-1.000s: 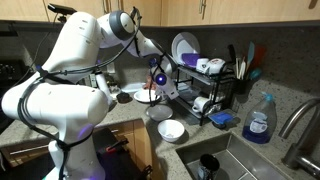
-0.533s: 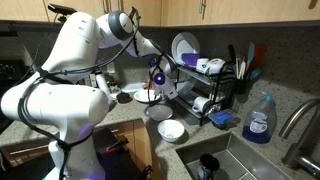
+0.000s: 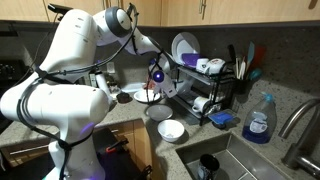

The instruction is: Pick up the plastic bowl from the bottom compartment of the dish rack and put it on the countertop.

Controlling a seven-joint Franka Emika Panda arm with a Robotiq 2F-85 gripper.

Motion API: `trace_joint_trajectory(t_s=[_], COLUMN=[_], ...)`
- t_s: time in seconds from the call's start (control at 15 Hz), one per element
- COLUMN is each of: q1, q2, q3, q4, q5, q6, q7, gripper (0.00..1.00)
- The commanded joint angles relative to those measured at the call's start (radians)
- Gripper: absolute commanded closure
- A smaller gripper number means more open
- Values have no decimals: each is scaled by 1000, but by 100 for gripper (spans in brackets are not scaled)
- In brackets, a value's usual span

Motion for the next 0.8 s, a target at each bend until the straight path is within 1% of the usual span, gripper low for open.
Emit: trace_joint_trajectory(t_s=[0.0,0.27,0.53,0.73], q1=[-4,-60,-144,-191], q2=[-101,-178,-237,-268], q3=[58,165,289,344], q4=[-81,-146,-234,-292], q5=[-83,-245,-422,-532], q6=[63,128,165,160], q7=[49,193,383,505], gripper=[98,98,98,98])
